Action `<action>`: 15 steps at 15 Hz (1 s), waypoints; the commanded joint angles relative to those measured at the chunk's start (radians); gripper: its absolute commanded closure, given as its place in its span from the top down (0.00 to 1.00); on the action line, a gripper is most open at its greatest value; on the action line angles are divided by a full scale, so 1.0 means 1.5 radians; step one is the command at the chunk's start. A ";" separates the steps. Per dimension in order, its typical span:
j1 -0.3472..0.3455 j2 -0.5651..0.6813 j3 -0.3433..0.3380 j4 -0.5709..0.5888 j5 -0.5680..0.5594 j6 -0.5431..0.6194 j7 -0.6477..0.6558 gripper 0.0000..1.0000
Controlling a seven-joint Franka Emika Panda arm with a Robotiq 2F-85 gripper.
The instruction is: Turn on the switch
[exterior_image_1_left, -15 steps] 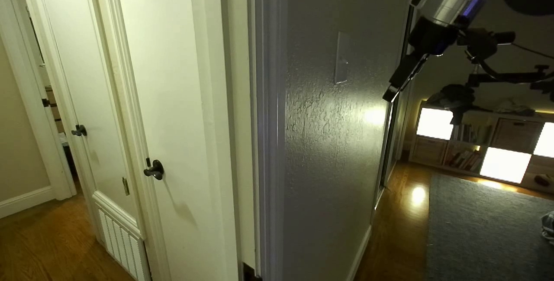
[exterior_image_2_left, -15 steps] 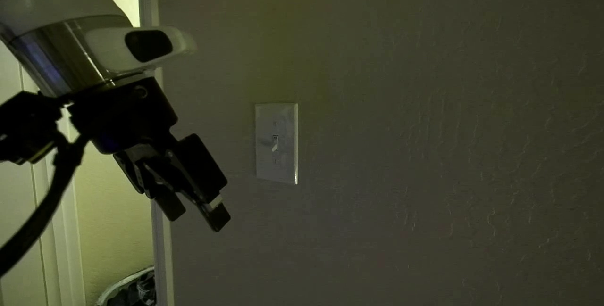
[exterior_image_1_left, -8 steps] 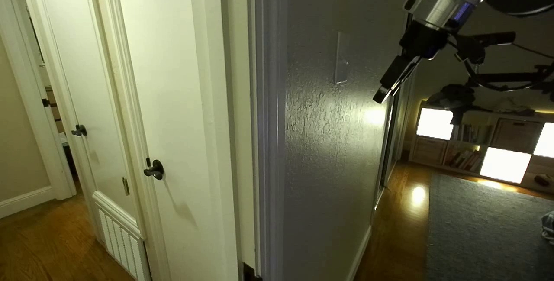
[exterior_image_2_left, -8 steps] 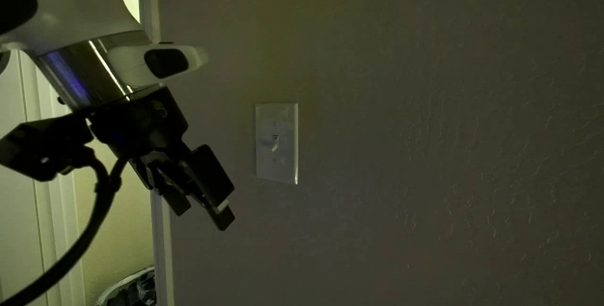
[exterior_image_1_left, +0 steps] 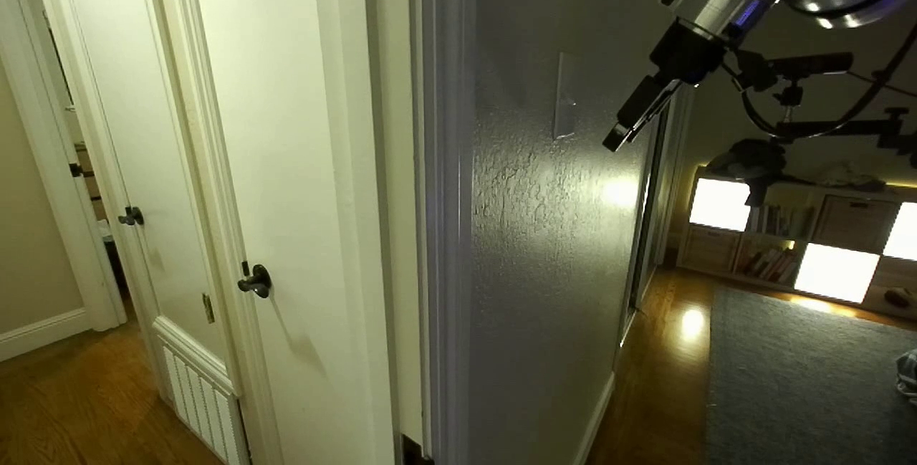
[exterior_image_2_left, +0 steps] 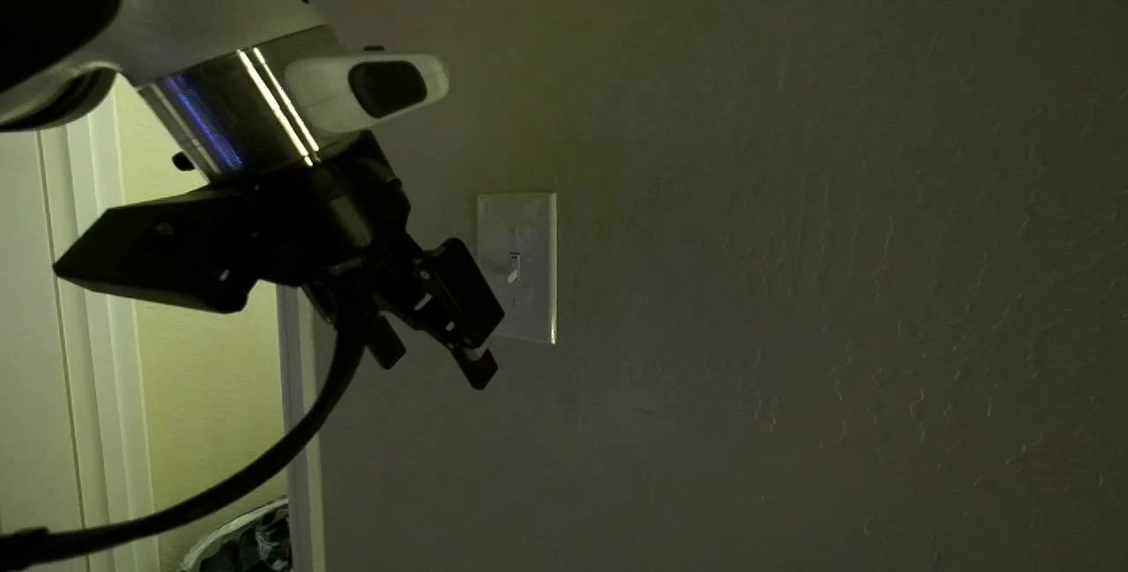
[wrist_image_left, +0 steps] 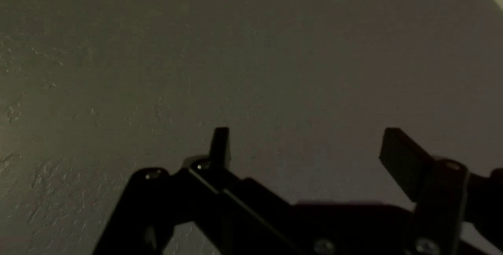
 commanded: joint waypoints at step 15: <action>-0.009 0.119 0.009 0.173 0.229 0.012 -0.212 0.22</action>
